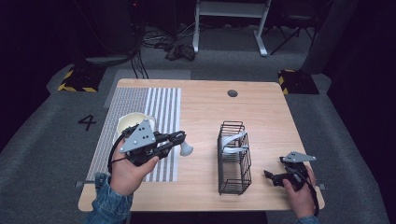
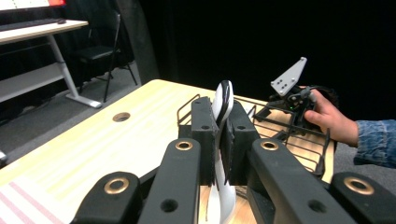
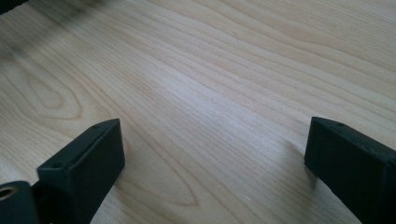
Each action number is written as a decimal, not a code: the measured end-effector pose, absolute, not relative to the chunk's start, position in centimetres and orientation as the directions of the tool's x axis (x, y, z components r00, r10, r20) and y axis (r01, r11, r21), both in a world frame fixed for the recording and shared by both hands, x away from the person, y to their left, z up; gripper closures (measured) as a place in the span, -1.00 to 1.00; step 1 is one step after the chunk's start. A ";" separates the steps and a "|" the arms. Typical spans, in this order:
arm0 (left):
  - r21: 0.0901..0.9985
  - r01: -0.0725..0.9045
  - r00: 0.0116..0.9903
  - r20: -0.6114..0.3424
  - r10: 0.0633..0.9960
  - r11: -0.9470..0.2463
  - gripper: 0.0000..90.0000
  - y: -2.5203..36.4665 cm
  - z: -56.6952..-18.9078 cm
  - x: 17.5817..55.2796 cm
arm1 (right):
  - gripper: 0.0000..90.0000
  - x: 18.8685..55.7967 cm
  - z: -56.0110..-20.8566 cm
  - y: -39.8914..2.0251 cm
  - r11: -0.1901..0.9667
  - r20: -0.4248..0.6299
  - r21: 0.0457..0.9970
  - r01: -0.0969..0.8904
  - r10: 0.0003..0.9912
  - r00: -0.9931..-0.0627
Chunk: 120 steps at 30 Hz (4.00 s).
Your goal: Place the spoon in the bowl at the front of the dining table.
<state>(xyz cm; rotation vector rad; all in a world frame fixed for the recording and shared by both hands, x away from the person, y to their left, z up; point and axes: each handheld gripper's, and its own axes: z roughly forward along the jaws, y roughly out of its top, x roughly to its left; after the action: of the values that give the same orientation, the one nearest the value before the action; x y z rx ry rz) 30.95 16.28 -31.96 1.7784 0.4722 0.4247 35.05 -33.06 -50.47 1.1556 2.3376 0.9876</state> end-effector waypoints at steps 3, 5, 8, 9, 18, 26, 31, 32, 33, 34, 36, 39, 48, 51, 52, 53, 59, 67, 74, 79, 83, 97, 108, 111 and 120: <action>0.967 0.099 0.842 0.045 0.537 -0.235 0.89 16.9 -32.1 31.2 | -0.90 35.1 -50.5 -33.1 0.424 -0.005 0.719 0.551 0.796 -0.605; 0.967 0.099 0.841 0.045 0.539 -0.235 0.89 17.0 -32.2 31.4 | -0.90 35.1 -50.5 -33.1 0.424 -0.005 0.719 0.551 0.796 -0.605; 0.968 0.101 0.828 0.046 0.558 -0.229 0.89 17.6 -32.4 31.7 | -0.90 35.1 -50.5 -33.1 0.424 -0.005 0.719 0.551 0.796 -0.605; 0.970 0.106 0.821 0.039 0.569 -0.220 0.89 18.0 -32.4 31.9 | -0.90 35.1 -50.5 -33.1 0.424 -0.005 0.719 0.551 0.796 -0.605; 0.971 0.113 0.792 0.039 0.610 -0.210 0.89 19.5 -32.4 32.5 | -0.90 35.1 -50.5 -33.1 0.424 -0.005 0.719 0.551 0.796 -0.605; 0.970 0.123 0.758 0.046 0.650 -0.211 0.89 20.9 -32.8 33.3 | -0.90 35.1 -50.5 -33.1 0.424 -0.005 0.719 0.551 0.796 -0.605; 0.968 0.134 0.732 0.049 0.680 -0.214 0.89 21.8 -33.2 33.8 | -0.90 35.1 -50.5 -33.1 0.424 -0.005 0.719 0.551 0.796 -0.605; 0.967 0.136 0.728 0.049 0.684 -0.214 0.89 22.0 -33.3 33.9 | -0.90 35.1 -50.5 -33.1 0.424 -0.005 0.719 0.551 0.796 -0.605; 0.968 0.137 0.721 0.049 0.691 -0.212 0.89 22.2 -33.4 34.0 | -0.90 35.1 -50.5 -33.1 0.424 -0.005 0.719 0.551 0.796 -0.605; 0.966 0.143 0.708 0.052 0.705 -0.215 0.89 22.6 -33.6 34.2 | -0.90 35.1 -50.5 -33.1 0.424 -0.005 0.719 0.551 0.796 -0.605; 0.965 0.142 0.700 0.059 0.712 -0.220 0.89 22.8 -33.7 34.4 | -0.90 35.1 -50.5 -33.1 0.424 -0.005 0.719 0.551 0.796 -0.605; 0.963 0.152 0.673 0.064 0.737 -0.222 0.89 23.5 -33.9 34.7 | -0.90 35.1 -50.5 -33.1 0.424 -0.005 0.719 0.551 0.796 -0.605; 0.958 0.177 0.577 0.084 0.812 -0.225 0.89 25.4 -34.8 36.1 | -0.90 35.1 -50.5 -33.1 0.424 -0.005 0.719 0.551 0.796 -0.605; 0.959 0.182 0.549 0.085 0.832 -0.218 0.89 25.8 -35.0 36.3 | -0.90 35.1 -50.5 -33.1 0.424 -0.005 0.719 0.551 0.796 -0.605; 0.959 0.186 0.535 0.084 0.841 -0.215 0.89 25.9 -35.2 36.4 | -0.90 35.1 -50.5 -33.1 0.424 -0.005 0.719 0.551 0.796 -0.605; 0.959 0.190 0.522 0.084 0.849 -0.212 0.89 26.1 -35.3 36.6 | -0.90 35.1 -50.5 -33.1 0.424 -0.005 0.719 0.551 0.796 -0.605; 0.963 0.219 0.493 0.030 0.870 -0.157 0.89 27.3 -36.3 37.8 | -0.90 35.0 -50.5 -33.1 0.424 -0.005 0.719 0.551 0.796 -0.605; 0.957 0.246 0.441 0.032 0.897 -0.155 0.89 28.2 -38.0 39.2 | -0.90 35.1 -50.5 -33.1 0.424 -0.006 0.719 0.551 0.796 -0.605; 0.952 0.267 0.398 0.030 0.917 -0.147 0.89 28.9 -39.5 40.0 | -0.90 35.1 -50.5 -33.1 0.424 -0.005 0.719 0.551 0.796 -0.605; 0.947 0.287 0.374 0.031 0.927 -0.147 0.89 29.5 -40.6 40.5 | -0.90 35.1 -50.5 -33.1 0.424 -0.005 0.719 0.551 0.796 -0.605; 0.943 0.295 0.355 0.039 0.934 -0.152 0.89 29.8 -41.5 40.9 | -0.90 35.1 -50.5 -33.1 0.424 -0.005 0.719 0.551 0.796 -0.605; 0.930 0.312 0.325 0.086 0.942 -0.192 0.88 30.1 -43.0 41.4 | -0.90 35.1 -50.5 -33.1 0.424 -0.006 0.719 0.551 0.796 -0.605; 0.932 0.316 0.357 0.059 0.932 -0.180 0.74 29.0 -42.9 41.1 | -0.90 35.0 -50.5 -33.1 0.424 -0.006 0.719 0.551 0.796 -0.605; 0.931 0.315 0.370 0.057 0.927 -0.183 0.69 28.5 -42.8 41.0 | -0.90 35.0 -50.5 -33.1 0.424 -0.006 0.719 0.551 0.796 -0.605; 0.928 0.328 0.401 0.033 0.916 -0.176 0.45 27.0 -42.9 41.0 | -0.90 35.0 -50.5 -33.1 0.424 -0.006 0.719 0.551 0.796 -0.605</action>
<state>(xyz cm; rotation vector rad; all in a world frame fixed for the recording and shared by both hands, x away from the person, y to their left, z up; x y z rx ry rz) 41.03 27.00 -42.92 1.7162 1.0952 0.7825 35.05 -33.06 -50.48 1.1556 2.3372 0.9875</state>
